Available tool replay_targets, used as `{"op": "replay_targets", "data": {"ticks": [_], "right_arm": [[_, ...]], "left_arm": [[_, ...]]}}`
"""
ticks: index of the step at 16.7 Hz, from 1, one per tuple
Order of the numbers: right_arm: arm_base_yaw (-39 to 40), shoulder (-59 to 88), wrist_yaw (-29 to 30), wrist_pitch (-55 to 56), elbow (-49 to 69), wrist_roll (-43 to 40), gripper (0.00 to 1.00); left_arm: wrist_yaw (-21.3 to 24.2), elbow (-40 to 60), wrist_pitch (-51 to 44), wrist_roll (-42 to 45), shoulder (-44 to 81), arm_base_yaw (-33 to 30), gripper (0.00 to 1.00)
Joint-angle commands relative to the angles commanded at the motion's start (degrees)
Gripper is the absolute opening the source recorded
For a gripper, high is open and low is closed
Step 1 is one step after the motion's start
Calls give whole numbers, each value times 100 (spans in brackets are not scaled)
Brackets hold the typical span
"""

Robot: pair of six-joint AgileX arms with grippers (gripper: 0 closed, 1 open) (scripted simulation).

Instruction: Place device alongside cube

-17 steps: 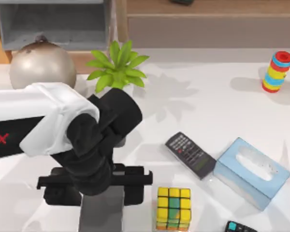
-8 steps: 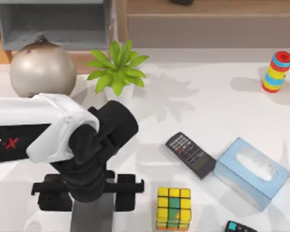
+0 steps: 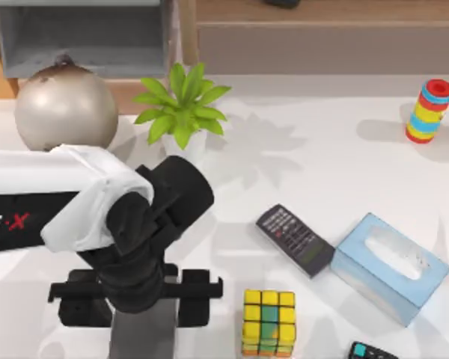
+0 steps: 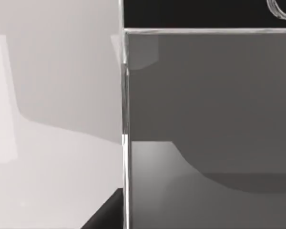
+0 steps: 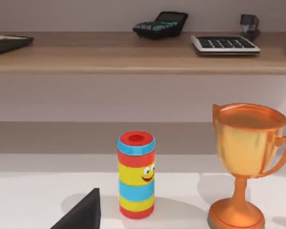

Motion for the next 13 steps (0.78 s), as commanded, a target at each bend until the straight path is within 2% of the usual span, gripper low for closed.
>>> {"op": "replay_targets", "data": {"ticks": [7, 13], "right_arm": [[0, 0, 0, 0, 0, 0, 100], [0, 0, 0, 0, 0, 0, 100]], "left_arm": [[0, 0, 0, 0, 0, 0, 98], [0, 0, 0, 0, 0, 0, 100]]}}
